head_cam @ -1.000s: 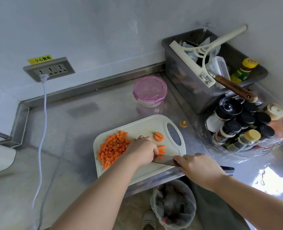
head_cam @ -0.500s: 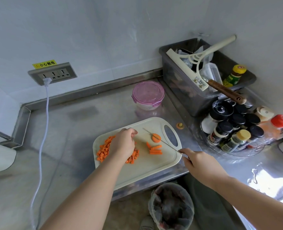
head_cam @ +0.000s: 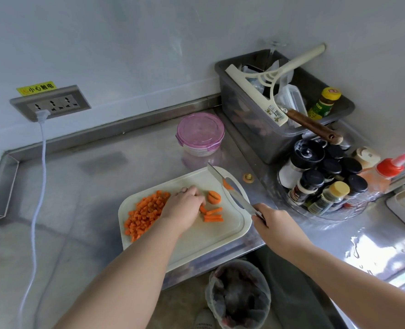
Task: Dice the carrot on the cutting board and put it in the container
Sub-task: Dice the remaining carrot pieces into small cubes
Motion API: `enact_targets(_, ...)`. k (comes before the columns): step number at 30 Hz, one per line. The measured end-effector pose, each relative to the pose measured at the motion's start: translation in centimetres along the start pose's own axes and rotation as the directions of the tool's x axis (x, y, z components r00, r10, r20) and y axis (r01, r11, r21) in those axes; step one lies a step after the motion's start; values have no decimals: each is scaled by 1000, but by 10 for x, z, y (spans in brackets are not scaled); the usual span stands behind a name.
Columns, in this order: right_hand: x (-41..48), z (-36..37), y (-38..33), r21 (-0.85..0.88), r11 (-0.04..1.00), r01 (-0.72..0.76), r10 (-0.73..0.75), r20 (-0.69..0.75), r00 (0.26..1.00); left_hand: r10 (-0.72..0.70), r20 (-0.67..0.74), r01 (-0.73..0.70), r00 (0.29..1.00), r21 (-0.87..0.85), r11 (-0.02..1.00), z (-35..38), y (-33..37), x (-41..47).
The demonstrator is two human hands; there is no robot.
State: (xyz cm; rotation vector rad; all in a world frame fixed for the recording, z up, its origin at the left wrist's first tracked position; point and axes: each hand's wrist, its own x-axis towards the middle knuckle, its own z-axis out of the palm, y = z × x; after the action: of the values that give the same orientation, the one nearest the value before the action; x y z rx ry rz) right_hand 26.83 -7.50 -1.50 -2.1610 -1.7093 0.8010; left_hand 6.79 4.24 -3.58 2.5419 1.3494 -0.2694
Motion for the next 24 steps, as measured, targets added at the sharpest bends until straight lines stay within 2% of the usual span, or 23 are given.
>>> enact_targets(4,3,2,1,13,1000,-9,9,11,1000,-79,10,79,997,22,997,-1,-4,5)
enact_targets(8,4,2,1,24,1000,-12,12,16,1000,-152,37,155,988,-83,984,-4,-4,11)
enact_targets(17,5,-3,0,36,999,-9,8,10,1000,-11,55,19,998,-148,989,-6,13,9)
enact_targets(24,5,2,-3,34,999,-14,14,23,1000,80,30,-81,996,43,996,2,18,-3)
